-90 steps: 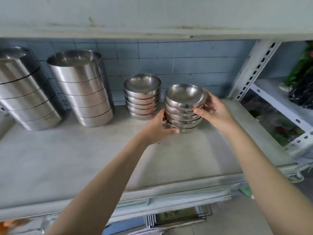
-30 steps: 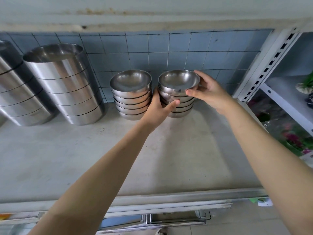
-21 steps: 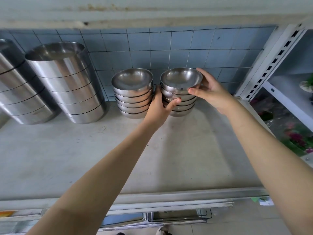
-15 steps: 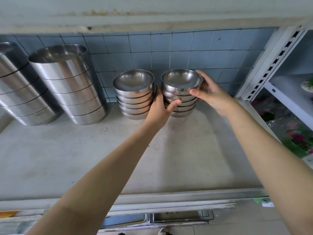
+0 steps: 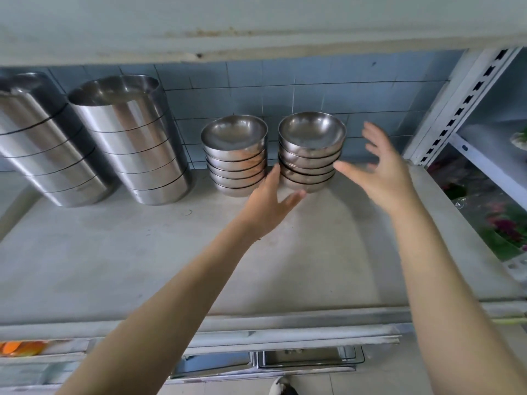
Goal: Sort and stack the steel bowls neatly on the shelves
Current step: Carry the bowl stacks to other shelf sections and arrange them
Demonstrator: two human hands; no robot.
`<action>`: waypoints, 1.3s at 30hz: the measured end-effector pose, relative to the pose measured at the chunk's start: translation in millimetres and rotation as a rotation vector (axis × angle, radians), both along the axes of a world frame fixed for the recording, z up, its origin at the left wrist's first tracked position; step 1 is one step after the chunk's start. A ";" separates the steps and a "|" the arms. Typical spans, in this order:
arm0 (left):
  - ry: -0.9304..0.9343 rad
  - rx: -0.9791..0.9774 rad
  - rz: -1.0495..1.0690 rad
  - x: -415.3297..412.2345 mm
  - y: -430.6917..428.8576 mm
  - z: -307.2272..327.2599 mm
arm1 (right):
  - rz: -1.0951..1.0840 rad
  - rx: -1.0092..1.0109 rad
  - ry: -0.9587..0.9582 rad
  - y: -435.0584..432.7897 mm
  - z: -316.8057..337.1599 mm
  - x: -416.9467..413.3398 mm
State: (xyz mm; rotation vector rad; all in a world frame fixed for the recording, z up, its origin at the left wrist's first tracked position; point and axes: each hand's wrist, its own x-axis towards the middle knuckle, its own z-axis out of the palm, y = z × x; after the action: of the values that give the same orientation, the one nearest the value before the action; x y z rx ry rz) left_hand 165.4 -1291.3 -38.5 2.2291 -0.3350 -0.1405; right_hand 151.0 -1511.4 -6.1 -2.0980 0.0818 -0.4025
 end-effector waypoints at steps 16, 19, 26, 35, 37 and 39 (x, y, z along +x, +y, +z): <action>-0.281 0.215 0.488 -226.6 419.3 38.3 | 0.397 -0.204 -0.311 396.9 -9.0 -134.5; -0.254 0.267 0.605 -271.9 505.1 48.7 | 0.520 -0.133 -0.338 492.7 -5.7 -150.6; -0.260 0.311 0.779 -312.3 649.4 64.4 | 0.715 -0.084 -0.322 662.2 14.7 -158.3; -0.258 0.250 0.873 -246.9 804.1 64.0 | 0.846 0.211 -0.180 838.0 21.9 -86.5; -0.222 0.230 0.863 -227.8 839.3 60.8 | 0.889 0.316 -0.115 867.7 27.5 -71.1; -0.200 0.200 0.863 -206.3 872.5 55.3 | 0.898 0.408 -0.074 894.9 36.1 -57.0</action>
State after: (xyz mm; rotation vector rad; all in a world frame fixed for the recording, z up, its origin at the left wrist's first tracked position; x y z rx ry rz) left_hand -40.9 -418.8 16.8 2.3917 0.5693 0.5309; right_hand 94.0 -616.5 30.1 -1.5174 -0.7369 0.0856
